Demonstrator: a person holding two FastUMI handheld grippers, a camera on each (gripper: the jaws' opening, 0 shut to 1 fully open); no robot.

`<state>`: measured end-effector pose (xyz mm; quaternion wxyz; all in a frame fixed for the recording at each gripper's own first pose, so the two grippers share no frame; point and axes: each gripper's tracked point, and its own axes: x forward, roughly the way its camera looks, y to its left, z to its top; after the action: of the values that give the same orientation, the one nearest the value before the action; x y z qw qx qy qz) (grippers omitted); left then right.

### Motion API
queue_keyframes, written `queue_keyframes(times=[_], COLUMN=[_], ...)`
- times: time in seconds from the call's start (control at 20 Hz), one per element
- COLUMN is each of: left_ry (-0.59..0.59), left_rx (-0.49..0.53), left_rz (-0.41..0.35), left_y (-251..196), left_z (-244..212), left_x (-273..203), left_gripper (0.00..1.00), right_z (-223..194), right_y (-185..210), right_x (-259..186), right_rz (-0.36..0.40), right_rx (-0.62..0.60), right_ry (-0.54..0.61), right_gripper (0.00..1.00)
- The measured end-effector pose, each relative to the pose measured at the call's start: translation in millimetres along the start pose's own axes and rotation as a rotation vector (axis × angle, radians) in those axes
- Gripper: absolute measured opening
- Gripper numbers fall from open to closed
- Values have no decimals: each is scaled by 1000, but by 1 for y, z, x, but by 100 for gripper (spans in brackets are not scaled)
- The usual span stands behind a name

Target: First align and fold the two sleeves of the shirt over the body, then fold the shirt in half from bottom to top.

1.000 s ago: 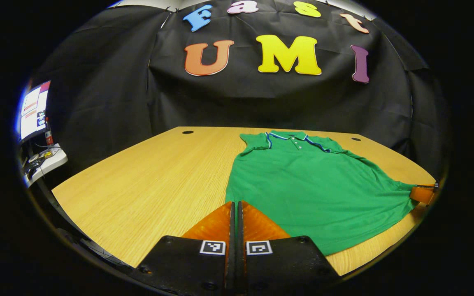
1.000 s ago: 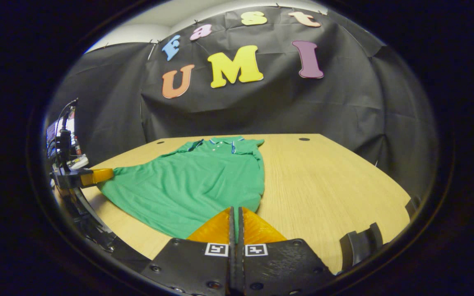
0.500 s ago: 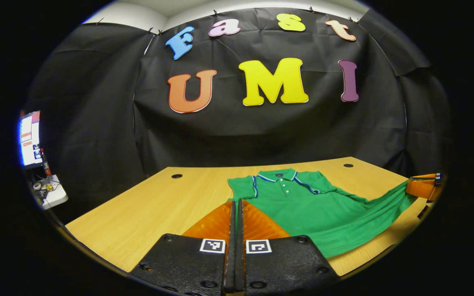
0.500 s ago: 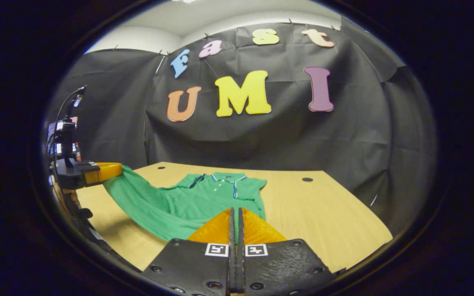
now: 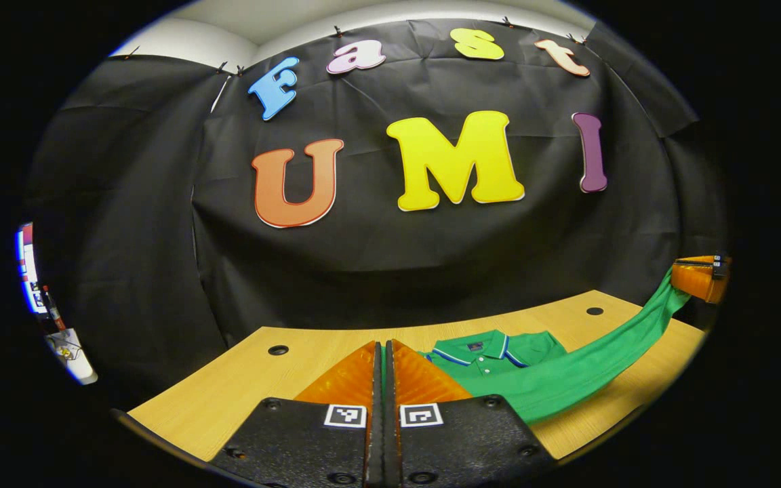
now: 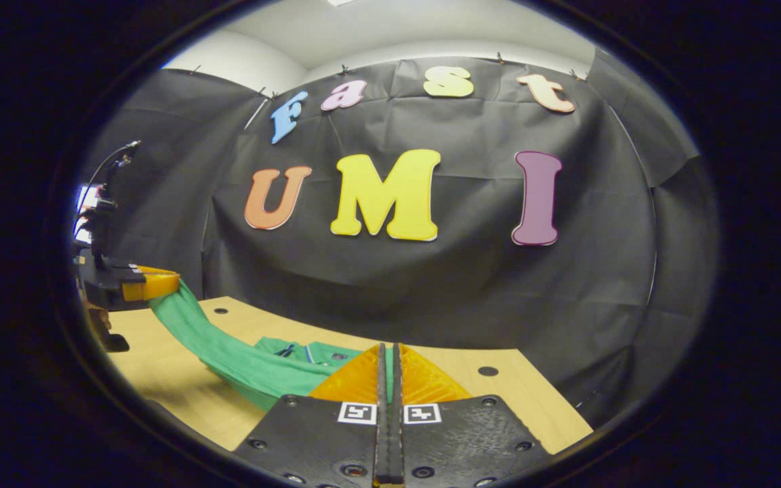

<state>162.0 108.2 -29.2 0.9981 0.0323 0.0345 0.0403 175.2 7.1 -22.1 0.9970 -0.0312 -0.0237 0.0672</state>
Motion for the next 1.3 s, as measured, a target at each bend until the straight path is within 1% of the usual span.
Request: queue_keyframes(times=[0.05, 0.1, 0.15, 0.2, 0.25, 0.35, 0.45, 0.55, 0.7, 0.8, 0.9, 1.05, 1.1, 1.15, 1.2, 1.3], left_ry=[3, 3, 6, 11, 37, 92, 115, 127, 140, 144, 161, 170, 178, 183, 180, 191], left_rx=[-8, -9, -5, -10, -20, -35, -16, -19, -39, -8, 8, 20, 30, 35, 43, 31], left_rz=[6, 17, 29, 37, 41, 64, 79, 64, 47, 37, 25, 13, 3, 12, 41, 24], left_y=[3, 13, 18, 21, 24, 31, 33, 29, 22, 18, 13, 8, 6, 6, 13, 11], left_z=[0, 9, 7, 3, -4, -21, -31, -40, -53, -63, -74, -87, -92, -96, -99, -99], left_x=[19, 30, 50, 68, 88, 121, 149, 178, 214, 234, 257, 276, 278, 277, 277, 273], left_gripper=[6, 6, 6, 6, 6, 6, 6, 6, 6, 6, 6, 6, 6, 6, 9, 70], right_z=[3, 5, 7, 2, -8, -23, -29, -41, -61, -70, -79, -96, -102, -110, -111, -114], right_y=[-2, 1, 6, 7, 3, -4, -6, -10, -17, -21, -22, -23, -27, -37, -50, -54], right_x=[20, 45, 67, 88, 111, 147, 188, 219, 255, 279, 302, 319, 323, 327, 324, 327], right_rz=[-8, 6, 37, 42, 43, 29, 37, 31, 7, -11, -23, -40, -65, -116, -165, -163], right_rx=[-13, -15, 2, 24, 53, 111, 166, 176, 185, 183, 147, 148, 138, 118, 110, 165], right_ry=[-8, -12, -21, -4, 36, 94, 102, 121, 162, 165, 167, 197, 203, 220, 227, 228], right_gripper=[0, 0, 0, 2, 0, 0, 0, 0, 0, 0, 0, 0, 0, 0, 1, 64])
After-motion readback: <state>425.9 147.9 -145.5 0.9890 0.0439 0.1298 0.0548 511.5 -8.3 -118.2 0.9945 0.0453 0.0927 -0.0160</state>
